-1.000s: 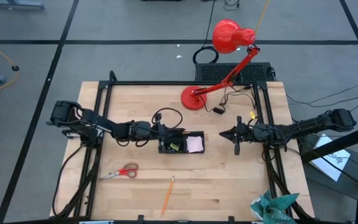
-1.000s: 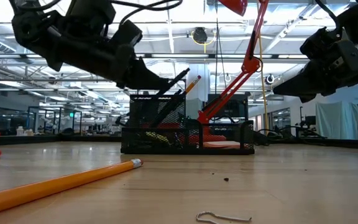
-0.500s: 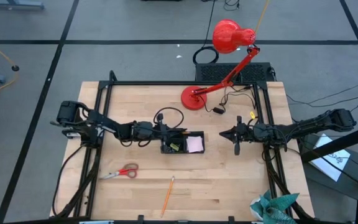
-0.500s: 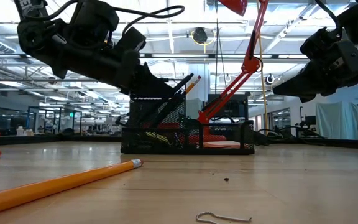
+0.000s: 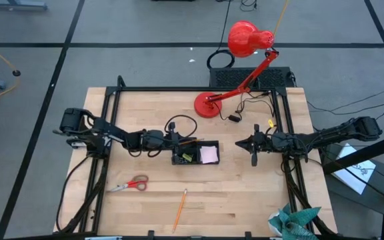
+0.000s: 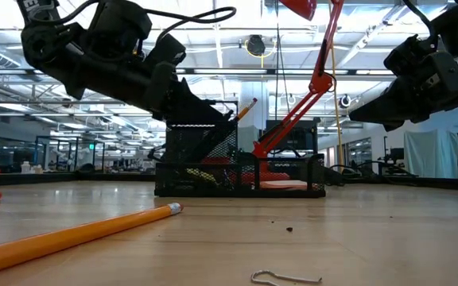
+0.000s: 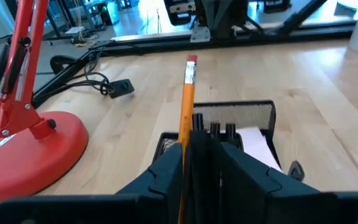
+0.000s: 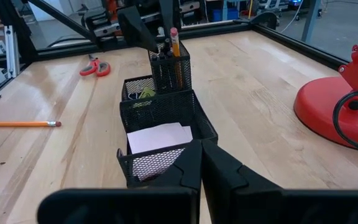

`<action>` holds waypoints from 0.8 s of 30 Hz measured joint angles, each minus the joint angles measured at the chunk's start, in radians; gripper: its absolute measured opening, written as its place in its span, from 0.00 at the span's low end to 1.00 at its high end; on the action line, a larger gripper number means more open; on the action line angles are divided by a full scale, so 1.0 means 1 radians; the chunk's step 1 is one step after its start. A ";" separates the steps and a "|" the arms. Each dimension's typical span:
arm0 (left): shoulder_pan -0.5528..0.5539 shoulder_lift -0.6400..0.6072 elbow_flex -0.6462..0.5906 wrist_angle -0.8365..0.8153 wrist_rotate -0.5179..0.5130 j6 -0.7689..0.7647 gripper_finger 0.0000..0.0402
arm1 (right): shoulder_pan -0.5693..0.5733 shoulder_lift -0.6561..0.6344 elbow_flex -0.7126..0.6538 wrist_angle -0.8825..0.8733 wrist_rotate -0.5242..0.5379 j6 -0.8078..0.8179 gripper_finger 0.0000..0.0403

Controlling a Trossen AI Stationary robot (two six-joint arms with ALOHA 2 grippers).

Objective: Pick and place office supplies into organizer

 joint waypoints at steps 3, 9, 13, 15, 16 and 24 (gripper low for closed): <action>-0.013 -0.038 -0.003 -0.023 0.000 0.039 0.29 | 0.000 0.000 0.000 -0.007 0.000 0.000 0.00; -0.078 -0.241 0.002 -0.238 -0.074 0.062 0.29 | 0.000 0.000 0.000 -0.014 0.000 0.000 0.00; -0.185 -0.389 0.002 -0.471 -0.151 0.082 0.29 | 0.000 0.000 0.000 -0.014 0.000 0.000 0.00; -0.251 -0.440 0.002 -0.548 -0.155 0.083 0.29 | 0.000 0.000 0.000 -0.014 0.000 0.000 0.00; -0.284 -0.458 0.002 -0.570 -0.155 0.085 0.29 | 0.000 0.000 0.000 -0.014 -0.002 0.000 0.00; -0.410 -0.540 0.002 -0.547 -0.309 0.287 0.29 | 0.000 0.000 0.000 0.008 -0.004 -0.002 0.00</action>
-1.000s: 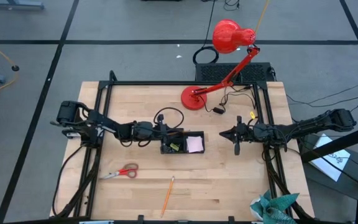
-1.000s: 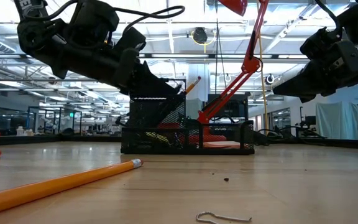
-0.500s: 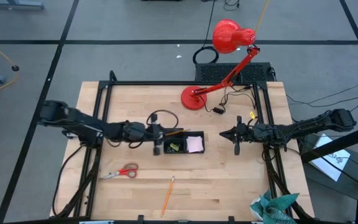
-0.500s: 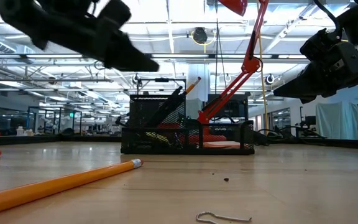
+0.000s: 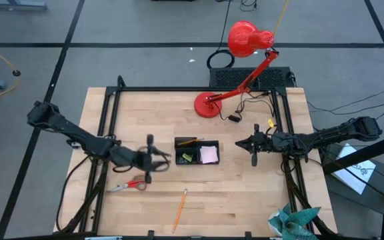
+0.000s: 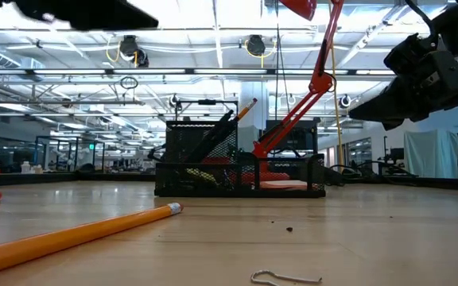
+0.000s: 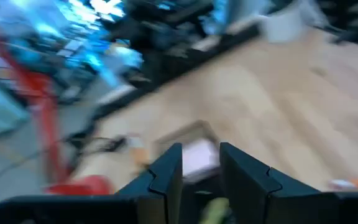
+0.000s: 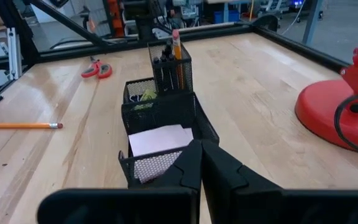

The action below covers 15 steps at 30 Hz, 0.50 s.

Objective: Pick and place office supplies into organizer

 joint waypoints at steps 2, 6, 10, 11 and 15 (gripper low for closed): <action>0.008 -0.070 0.000 -0.007 -0.050 0.037 0.29 | 0.000 0.000 0.000 0.019 -0.004 -0.014 0.00; 0.001 -0.283 0.001 -0.137 -0.078 0.069 0.29 | 0.000 -0.008 0.000 0.086 -0.048 -0.050 0.00; -0.032 -0.478 -0.071 -0.133 -0.051 0.036 0.29 | 0.001 -0.017 0.000 0.127 -0.072 -0.066 0.00; -0.038 -0.506 -0.103 -0.111 -0.054 0.034 0.29 | 0.001 -0.018 0.000 0.133 -0.079 -0.074 0.00; -0.042 -0.567 -0.253 -0.044 -0.155 -0.046 0.29 | 0.001 -0.017 0.000 0.137 -0.081 -0.084 0.00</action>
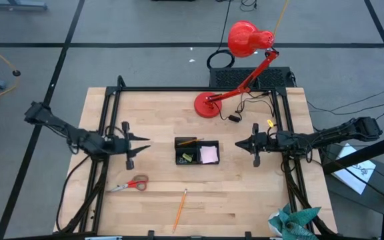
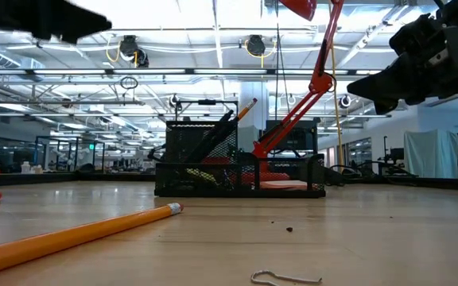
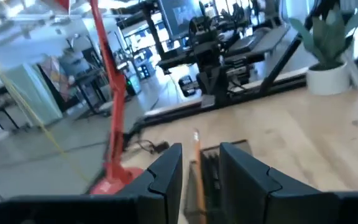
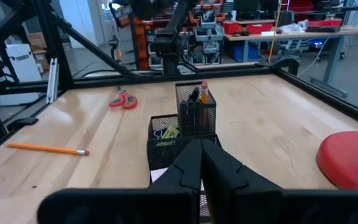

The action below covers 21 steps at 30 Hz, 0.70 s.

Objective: Pick and place office supplies into organizer

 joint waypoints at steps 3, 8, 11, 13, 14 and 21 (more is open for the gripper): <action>-0.001 0.004 -0.095 0.108 0.007 -0.101 0.29 | 0.000 0.000 0.000 -0.003 0.000 0.000 0.00; -0.008 0.076 -0.153 0.153 0.071 -0.268 0.29 | 0.000 0.000 0.000 -0.003 0.000 0.000 0.00; -0.025 0.152 -0.147 0.168 0.078 -0.315 0.29 | 0.000 0.000 0.000 -0.001 0.001 -0.004 0.00; -0.036 0.203 -0.144 0.201 0.077 -0.313 0.29 | 0.000 0.000 0.000 -0.001 0.001 -0.010 0.00; -0.040 0.228 -0.143 0.237 0.073 -0.299 0.29 | 0.000 0.000 0.000 -0.001 0.001 -0.015 0.00; -0.017 0.354 -0.141 0.457 0.045 -0.203 0.29 | 0.000 0.000 0.000 -0.002 0.001 -0.024 0.00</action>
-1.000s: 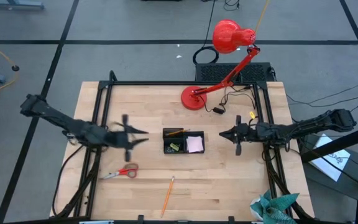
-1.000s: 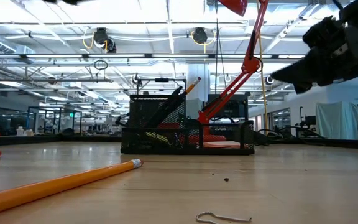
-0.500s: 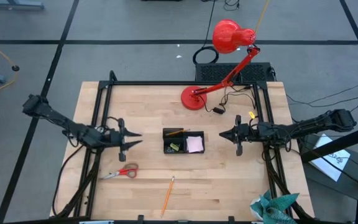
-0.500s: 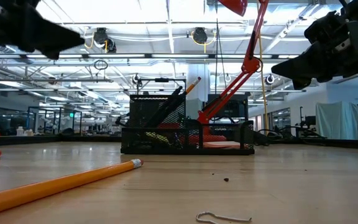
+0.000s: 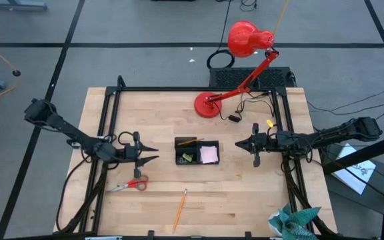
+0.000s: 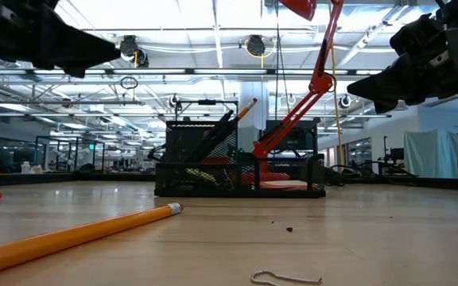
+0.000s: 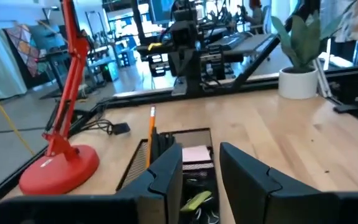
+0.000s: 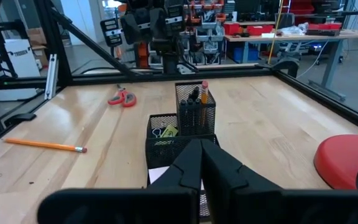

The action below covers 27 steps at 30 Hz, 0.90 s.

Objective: Pick and place office supplies into organizer

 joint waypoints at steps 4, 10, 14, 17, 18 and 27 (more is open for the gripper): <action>0.010 0.027 0.000 -0.032 0.006 -0.035 0.29 | 0.000 0.002 0.000 -0.015 -0.009 0.005 0.00; 0.011 0.036 0.000 -0.079 0.004 -0.069 0.29 | 0.000 0.002 0.000 -0.013 -0.026 0.020 0.00; 0.011 0.036 0.000 -0.063 0.003 -0.063 0.29 | 0.002 0.002 0.000 0.002 -0.029 0.032 0.00; 0.011 0.036 0.000 -0.063 0.007 -0.087 0.29 | 0.017 0.002 0.000 0.006 -0.028 0.028 0.00; 0.011 0.035 0.000 -0.063 0.007 -0.106 0.29 | 0.020 0.002 0.000 0.006 -0.027 0.026 0.00; -0.014 0.141 0.048 -0.083 0.196 -0.277 0.29 | 0.023 0.002 0.000 0.004 -0.024 0.032 0.01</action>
